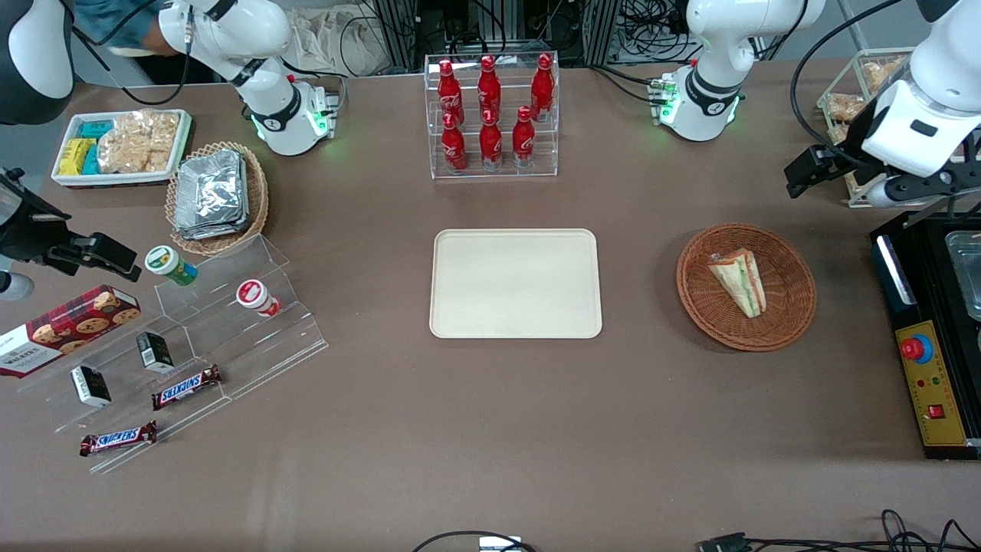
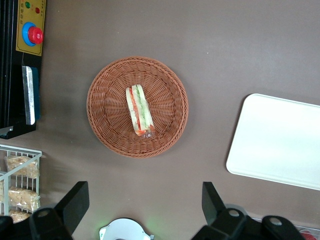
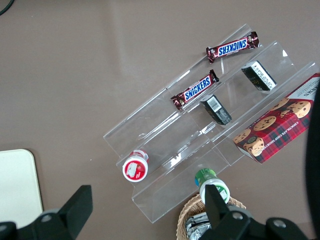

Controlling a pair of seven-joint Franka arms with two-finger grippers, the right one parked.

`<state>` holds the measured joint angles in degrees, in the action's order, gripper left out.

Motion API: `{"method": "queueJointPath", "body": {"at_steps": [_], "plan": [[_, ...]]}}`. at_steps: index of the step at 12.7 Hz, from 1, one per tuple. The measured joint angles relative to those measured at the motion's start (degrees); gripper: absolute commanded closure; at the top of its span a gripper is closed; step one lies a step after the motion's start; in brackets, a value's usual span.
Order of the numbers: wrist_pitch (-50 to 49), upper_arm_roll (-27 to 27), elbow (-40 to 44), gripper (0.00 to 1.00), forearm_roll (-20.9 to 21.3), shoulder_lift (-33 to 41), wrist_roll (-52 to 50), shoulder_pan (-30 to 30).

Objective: Place sandwich from basket to tray
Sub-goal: 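Move the left gripper from rest toward the wicker basket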

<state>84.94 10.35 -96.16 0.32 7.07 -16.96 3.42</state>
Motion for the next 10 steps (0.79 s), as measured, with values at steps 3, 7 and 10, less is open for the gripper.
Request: {"method": "queueJointPath", "body": {"at_steps": [3,7,10], "plan": [[-1.41,0.05,0.18,0.0,-0.1,-0.19,0.0,0.27],[-1.87,-0.01,0.63,0.0,0.28,-0.21,0.06,0.64],[-6.68,0.0,4.46,0.0,0.99,-1.94,0.18,0.68]]}}
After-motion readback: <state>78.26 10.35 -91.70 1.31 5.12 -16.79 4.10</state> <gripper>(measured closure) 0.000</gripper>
